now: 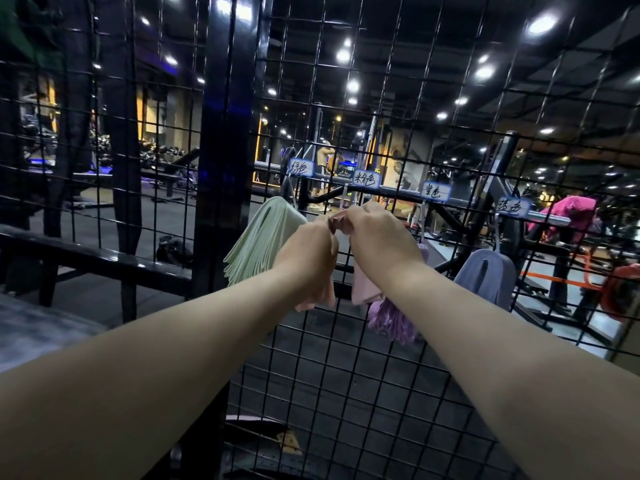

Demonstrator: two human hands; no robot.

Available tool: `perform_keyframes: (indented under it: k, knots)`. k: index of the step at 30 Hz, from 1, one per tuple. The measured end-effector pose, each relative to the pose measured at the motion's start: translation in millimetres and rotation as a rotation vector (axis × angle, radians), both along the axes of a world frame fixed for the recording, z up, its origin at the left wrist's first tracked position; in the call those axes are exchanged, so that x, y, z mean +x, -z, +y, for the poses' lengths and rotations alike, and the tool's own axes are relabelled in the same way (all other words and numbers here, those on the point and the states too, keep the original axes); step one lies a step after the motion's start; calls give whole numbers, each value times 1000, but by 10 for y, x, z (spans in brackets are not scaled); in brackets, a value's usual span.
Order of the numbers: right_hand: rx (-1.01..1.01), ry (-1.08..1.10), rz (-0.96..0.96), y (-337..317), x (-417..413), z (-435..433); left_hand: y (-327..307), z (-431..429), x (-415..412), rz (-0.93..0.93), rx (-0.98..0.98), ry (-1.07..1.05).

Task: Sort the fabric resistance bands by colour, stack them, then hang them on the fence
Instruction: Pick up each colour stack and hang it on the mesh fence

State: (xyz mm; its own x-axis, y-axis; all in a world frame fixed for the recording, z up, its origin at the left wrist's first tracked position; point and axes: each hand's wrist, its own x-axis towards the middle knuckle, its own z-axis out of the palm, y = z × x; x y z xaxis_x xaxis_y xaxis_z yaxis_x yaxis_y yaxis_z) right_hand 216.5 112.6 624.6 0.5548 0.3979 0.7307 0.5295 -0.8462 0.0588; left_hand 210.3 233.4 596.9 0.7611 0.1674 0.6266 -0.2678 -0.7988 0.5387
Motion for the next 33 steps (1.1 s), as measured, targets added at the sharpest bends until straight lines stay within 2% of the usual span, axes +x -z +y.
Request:
perform_keyframes:
  k: [6,14,19,26,33]
  knots:
    - [-23,20,-40,-9,57,15,-17,17,4,39,-41,10]
    - [30,54,-59,43,87,34,-38,91,5,55,53,45]
    - [76,82,-28,-19,118,107,-53,101,-3,53,44,58]
    - [17,-18,18,-75,106,145,-69,101,-11,26,60,42]
    - [-114,6,-1,-106,177,113,-79,87,-22,31,141,7]
